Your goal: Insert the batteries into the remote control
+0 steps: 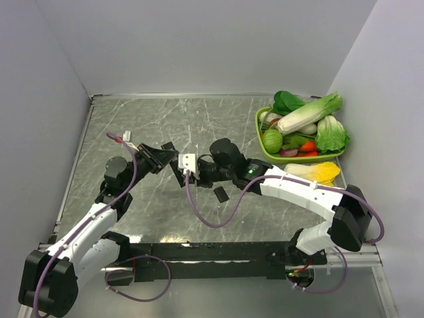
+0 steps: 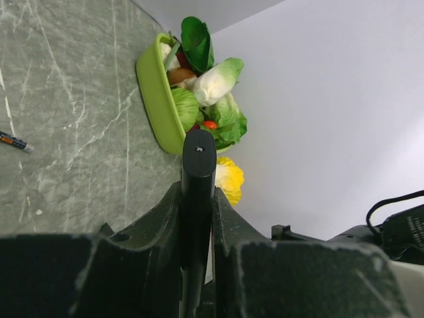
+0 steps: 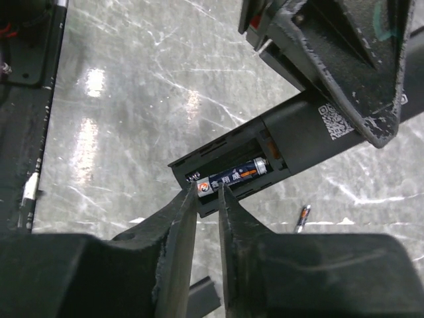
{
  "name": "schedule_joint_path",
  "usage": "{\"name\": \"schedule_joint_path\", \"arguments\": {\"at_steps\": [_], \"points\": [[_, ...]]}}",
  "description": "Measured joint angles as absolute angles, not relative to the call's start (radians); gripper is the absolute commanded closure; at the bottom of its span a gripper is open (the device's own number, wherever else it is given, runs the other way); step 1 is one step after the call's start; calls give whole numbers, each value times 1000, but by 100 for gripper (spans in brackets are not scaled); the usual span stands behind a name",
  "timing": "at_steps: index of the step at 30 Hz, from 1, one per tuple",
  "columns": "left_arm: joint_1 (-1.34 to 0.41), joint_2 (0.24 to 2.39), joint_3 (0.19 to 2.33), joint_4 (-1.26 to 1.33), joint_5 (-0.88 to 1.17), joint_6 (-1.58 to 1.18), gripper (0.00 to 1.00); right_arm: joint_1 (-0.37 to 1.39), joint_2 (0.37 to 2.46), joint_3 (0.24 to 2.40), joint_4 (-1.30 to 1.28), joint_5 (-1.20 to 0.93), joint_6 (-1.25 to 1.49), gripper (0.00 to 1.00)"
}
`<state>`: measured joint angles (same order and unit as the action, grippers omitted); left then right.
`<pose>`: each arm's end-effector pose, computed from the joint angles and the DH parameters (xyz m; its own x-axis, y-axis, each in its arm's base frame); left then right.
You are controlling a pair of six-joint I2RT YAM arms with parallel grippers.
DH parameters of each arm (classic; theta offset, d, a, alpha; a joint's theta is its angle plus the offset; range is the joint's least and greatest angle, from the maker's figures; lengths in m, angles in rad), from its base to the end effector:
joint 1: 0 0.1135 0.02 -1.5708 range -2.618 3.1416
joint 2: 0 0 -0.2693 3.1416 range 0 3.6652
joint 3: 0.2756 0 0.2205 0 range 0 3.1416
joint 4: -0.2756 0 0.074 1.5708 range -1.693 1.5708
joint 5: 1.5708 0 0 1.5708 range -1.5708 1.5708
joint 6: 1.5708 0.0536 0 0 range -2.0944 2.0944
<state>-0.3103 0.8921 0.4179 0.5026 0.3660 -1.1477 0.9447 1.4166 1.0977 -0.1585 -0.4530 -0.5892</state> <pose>0.1761 -0.0766 0.2831 -0.5595 -0.7147 -0.4197 0.2816 0.3123 -0.9073 0.1612 0.2629 0.3139 0.3076 -0.4273 -0.8502 -0.9447 -0.0307 -0.3264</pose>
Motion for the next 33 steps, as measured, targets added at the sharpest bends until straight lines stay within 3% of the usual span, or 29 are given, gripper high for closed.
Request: {"name": "schedule_joint_path", "arguments": {"at_steps": [9, 13, 17, 33], "points": [[-323, 841, 457, 391, 347, -1058, 99, 939, 1414, 1142, -210, -418, -451, 47], [-328, 828, 461, 373, 342, -1037, 99, 922, 1404, 1146, -228, -397, -373, 30], [-329, 827, 461, 374, 341, -1033, 99, 908, 1386, 1147, -234, -395, -280, 22], [-329, 788, 445, 440, 336, -1041, 99, 831, 1383, 1169, -191, -481, 309, 29]]}}
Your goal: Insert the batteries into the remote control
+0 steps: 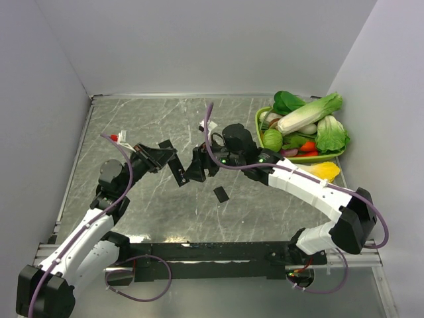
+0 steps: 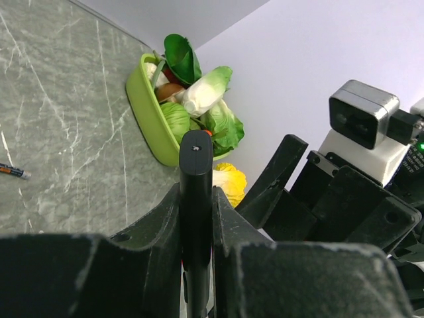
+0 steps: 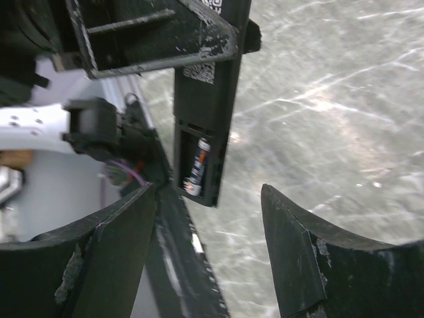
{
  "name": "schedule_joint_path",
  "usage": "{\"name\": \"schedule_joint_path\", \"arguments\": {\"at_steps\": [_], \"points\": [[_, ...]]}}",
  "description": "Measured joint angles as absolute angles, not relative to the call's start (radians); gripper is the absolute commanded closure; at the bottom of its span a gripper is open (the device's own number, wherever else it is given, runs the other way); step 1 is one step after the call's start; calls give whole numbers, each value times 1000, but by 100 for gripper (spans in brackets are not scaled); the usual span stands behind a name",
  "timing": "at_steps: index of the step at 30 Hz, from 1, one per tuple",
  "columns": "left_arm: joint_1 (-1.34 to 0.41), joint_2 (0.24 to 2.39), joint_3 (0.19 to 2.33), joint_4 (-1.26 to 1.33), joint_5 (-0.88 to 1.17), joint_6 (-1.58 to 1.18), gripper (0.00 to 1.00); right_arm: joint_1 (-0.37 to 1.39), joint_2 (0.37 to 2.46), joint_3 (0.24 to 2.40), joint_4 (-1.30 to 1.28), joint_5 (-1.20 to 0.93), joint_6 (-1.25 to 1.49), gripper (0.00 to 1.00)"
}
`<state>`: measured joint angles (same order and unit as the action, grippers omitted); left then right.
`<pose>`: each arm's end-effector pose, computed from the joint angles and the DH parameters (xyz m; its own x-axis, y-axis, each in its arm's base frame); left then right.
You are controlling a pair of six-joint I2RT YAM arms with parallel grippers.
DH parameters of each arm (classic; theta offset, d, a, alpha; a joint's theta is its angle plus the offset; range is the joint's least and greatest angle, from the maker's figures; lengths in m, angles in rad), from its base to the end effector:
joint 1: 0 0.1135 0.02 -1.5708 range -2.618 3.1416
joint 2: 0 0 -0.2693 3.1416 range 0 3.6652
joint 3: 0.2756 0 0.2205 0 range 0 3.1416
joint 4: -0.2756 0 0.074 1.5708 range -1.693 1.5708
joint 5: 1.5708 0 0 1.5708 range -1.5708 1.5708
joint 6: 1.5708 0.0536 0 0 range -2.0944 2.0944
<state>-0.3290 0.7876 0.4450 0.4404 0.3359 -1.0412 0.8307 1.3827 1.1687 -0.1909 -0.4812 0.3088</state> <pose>0.1590 -0.0729 0.3017 -0.4845 -0.6955 -0.5306 0.3907 0.3706 -0.8426 0.1849 0.2393 0.3438 -0.5392 -0.1909 -0.8203 -0.8162 0.3586 0.4530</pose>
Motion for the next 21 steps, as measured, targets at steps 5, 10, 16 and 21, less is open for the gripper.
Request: {"name": "schedule_joint_path", "arguments": {"at_steps": [5, 10, 16, 21], "points": [[-330, 788, 445, 451, 336, -1043, 99, 835, 1402, 1169, -173, -490, 364, 29], [-331, 788, 445, 450, 335, -1045, 99, 851, 1439, 1172, -191, -466, 377, 35], [-331, 788, 445, 429, 330, -1044, 99, 872, 1466, 1174, -213, -426, 379, 41], [-331, 788, 445, 419, 314, -1044, 99, 884, 1476, 1194, -221, -400, 382, 48]]}}
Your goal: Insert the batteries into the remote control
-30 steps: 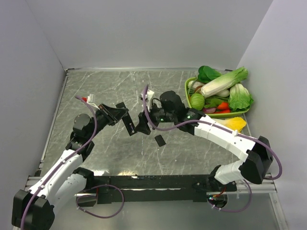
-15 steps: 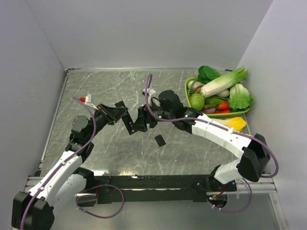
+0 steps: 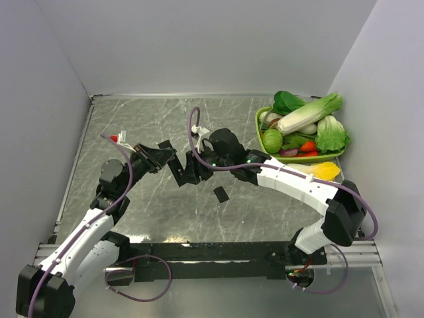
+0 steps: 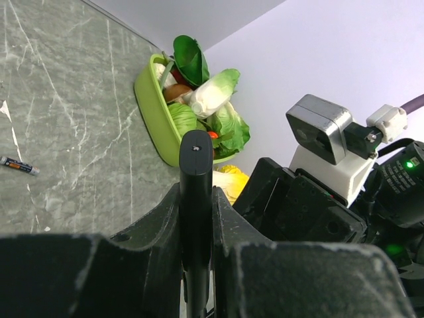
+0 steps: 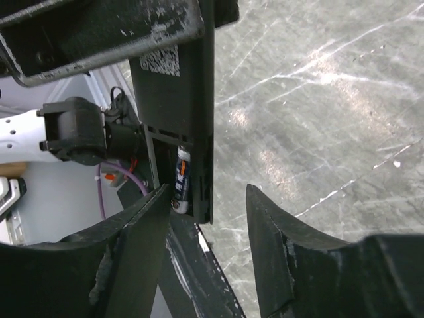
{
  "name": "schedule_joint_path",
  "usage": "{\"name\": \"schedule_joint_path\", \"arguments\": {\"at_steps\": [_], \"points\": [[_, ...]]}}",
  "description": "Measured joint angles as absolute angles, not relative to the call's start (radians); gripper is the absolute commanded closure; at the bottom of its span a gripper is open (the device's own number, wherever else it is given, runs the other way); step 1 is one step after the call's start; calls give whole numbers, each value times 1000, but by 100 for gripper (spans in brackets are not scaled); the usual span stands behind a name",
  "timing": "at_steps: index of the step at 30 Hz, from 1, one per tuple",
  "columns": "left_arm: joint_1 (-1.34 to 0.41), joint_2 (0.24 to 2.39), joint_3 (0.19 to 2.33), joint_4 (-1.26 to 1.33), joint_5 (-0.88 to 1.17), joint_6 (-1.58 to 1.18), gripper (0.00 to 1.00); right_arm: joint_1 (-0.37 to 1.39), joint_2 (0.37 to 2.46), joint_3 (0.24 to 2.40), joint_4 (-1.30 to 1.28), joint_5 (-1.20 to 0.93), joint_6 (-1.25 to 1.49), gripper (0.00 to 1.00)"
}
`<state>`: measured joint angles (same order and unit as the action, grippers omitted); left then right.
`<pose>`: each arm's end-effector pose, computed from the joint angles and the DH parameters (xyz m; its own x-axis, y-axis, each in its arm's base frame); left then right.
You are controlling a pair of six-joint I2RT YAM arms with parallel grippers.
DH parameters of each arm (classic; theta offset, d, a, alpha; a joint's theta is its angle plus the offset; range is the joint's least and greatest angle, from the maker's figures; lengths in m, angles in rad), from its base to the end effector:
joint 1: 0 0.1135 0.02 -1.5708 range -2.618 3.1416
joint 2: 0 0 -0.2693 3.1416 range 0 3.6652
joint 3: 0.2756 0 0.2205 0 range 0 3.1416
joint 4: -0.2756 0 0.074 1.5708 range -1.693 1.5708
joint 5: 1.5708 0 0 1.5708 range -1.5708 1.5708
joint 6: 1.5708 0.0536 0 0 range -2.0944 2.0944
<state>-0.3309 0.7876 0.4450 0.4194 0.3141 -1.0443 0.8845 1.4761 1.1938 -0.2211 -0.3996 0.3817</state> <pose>0.1598 -0.0724 0.2992 -0.4826 -0.7037 -0.5215 0.3644 0.3802 -0.8501 0.1886 0.2632 0.3206 -0.6296 -0.2271 -0.7430 -0.7479 0.4361 0.5005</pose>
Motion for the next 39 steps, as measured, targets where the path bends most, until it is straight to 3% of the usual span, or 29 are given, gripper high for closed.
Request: {"name": "schedule_joint_path", "arguments": {"at_steps": [8, 13, 17, 19, 21, 25, 29, 32, 39], "points": [[-331, 787, 445, 395, 298, -1042, 99, 900, 1491, 1206, -222, -371, 395, 68], [-331, 786, 445, 387, 290, -1041, 99, 904, 1495, 1213, -238, -340, 391, 73], [-331, 782, 445, 380, 290, -1040, 99, 912, 1496, 1225, -257, -321, 370, 89], [-331, 780, 445, 380, 290, -1040, 99, 912, 1496, 1225, -257, -318, 358, 89], [-331, 780, 445, 380, 290, -1040, 99, 912, 1498, 1227, -255, -324, 347, 85], [-331, 780, 445, 376, 289, -1032, 99, 907, 1505, 1227, -245, -350, 347, 56], [-331, 760, 445, 347, 266, -1010, 99, 891, 1507, 1227, -220, -384, 344, 37], [-331, 723, 445, 289, 207, -982, 99, 859, 1507, 1233, -219, -420, 329, 32], [-307, 601, 351, 189, 35, -963, 99, 744, 1542, 1305, -278, -448, 215, 35]]}}
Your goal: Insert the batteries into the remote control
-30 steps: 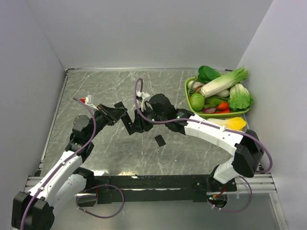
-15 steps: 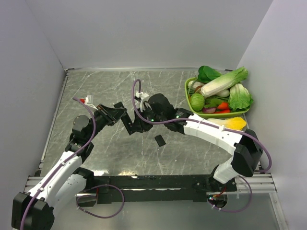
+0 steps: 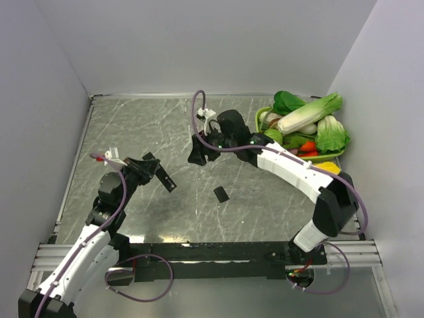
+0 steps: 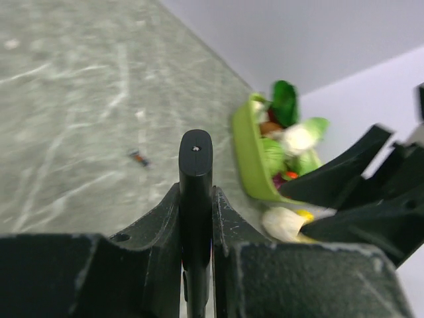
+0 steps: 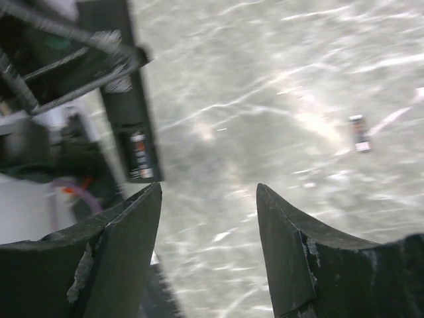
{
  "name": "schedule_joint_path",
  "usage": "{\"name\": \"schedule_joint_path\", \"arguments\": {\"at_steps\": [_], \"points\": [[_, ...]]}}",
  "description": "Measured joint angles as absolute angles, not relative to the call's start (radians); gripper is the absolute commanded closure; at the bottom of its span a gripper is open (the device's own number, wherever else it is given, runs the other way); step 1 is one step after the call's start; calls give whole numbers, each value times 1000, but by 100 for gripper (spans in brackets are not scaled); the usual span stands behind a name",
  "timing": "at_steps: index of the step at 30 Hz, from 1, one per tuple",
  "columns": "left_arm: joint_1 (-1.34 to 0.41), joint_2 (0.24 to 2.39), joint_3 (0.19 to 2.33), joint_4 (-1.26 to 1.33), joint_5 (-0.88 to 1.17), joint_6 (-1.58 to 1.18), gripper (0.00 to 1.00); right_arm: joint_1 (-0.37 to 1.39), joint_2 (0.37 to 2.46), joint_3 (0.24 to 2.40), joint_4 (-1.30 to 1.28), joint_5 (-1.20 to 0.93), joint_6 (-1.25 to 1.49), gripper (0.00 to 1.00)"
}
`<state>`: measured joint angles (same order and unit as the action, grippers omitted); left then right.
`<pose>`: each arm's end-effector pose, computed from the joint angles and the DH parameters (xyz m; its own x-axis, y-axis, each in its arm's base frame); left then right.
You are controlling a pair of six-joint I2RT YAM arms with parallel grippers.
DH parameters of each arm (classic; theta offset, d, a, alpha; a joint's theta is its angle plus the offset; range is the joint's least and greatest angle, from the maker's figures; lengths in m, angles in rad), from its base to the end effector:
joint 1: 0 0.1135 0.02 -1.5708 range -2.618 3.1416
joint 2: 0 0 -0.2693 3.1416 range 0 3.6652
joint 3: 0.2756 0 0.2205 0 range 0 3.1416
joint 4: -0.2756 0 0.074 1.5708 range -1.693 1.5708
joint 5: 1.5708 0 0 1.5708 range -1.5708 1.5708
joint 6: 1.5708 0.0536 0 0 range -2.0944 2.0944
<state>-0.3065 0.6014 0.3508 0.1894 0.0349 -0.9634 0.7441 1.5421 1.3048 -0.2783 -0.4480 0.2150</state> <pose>0.1384 -0.0457 0.2636 -0.3082 -0.7632 -0.5679 0.1432 0.5530 -0.8208 0.2337 0.2467 0.3308 -0.5438 -0.2392 -0.8044 -0.7899 0.4697 0.3943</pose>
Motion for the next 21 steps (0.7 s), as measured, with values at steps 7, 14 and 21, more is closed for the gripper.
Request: {"name": "schedule_joint_path", "arguments": {"at_steps": [7, 14, 21], "points": [[-286, 525, 241, 99, -36, -986, 99, 708, 1763, 1427, -363, -336, 43, 41], [-284, 483, 235, 69, -32, -989, 99, 699, 2008, 1551, -426, -221, -52, 46], [-284, 452, 235, 10, -23, -982, 99, 695, 2143, 1659, -457, -173, -105, 50]]}}
